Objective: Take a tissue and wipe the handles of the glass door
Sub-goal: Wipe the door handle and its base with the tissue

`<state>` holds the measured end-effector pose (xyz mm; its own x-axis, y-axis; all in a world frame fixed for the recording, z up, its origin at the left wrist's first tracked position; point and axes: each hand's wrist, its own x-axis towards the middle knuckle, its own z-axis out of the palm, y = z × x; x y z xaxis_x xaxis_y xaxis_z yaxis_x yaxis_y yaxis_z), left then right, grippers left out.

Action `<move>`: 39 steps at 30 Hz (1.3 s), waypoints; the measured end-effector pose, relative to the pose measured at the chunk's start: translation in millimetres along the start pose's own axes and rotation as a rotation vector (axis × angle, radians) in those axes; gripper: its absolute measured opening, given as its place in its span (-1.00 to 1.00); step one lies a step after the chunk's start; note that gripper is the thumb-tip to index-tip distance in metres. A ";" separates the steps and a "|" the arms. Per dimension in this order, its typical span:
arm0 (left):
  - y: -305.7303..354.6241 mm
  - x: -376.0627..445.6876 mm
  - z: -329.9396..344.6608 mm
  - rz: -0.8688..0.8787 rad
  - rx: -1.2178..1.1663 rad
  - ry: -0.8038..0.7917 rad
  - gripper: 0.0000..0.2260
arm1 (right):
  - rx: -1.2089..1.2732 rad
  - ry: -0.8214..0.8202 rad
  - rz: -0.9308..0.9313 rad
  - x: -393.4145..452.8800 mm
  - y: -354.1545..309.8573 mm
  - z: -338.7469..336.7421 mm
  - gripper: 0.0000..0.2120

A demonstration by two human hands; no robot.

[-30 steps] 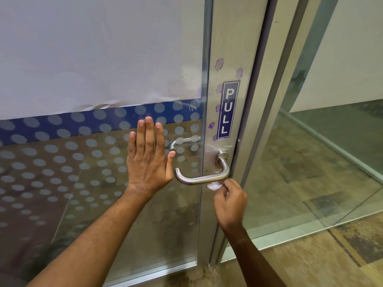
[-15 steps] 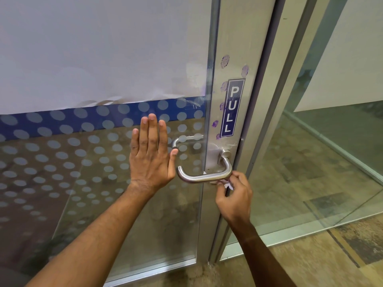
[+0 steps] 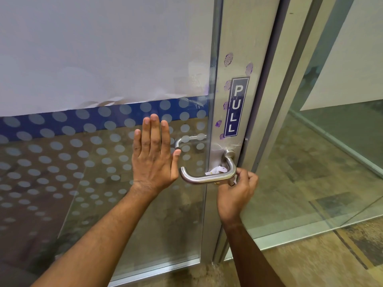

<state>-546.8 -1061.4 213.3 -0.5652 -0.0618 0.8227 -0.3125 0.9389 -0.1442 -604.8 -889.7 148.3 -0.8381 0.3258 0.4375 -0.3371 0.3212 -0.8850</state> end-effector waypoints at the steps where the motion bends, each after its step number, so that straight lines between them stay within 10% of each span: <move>1: -0.2 -0.2 0.1 0.000 -0.001 0.001 -0.16 | 0.011 0.007 0.011 -1.5 -0.3 0.8 -0.80; 19: -0.3 -0.4 2.0 -0.007 0.006 0.009 -0.13 | -0.013 -0.197 -0.165 -48.8 8.1 19.7 -0.70; 25: -1.3 -1.0 3.6 0.000 0.004 0.015 -0.14 | -0.199 -0.438 -0.328 -61.9 19.9 29.6 -0.25; 39: -1.6 -1.8 5.4 0.008 0.008 0.041 -0.18 | -0.211 -0.436 -0.317 -73.4 31.5 31.0 -0.61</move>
<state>-549.4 -1064.6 209.2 -0.5362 -0.0407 0.8431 -0.3144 0.9366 -0.1547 -567.2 -931.1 83.4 -0.8247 -0.1974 0.5300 -0.5450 0.5279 -0.6514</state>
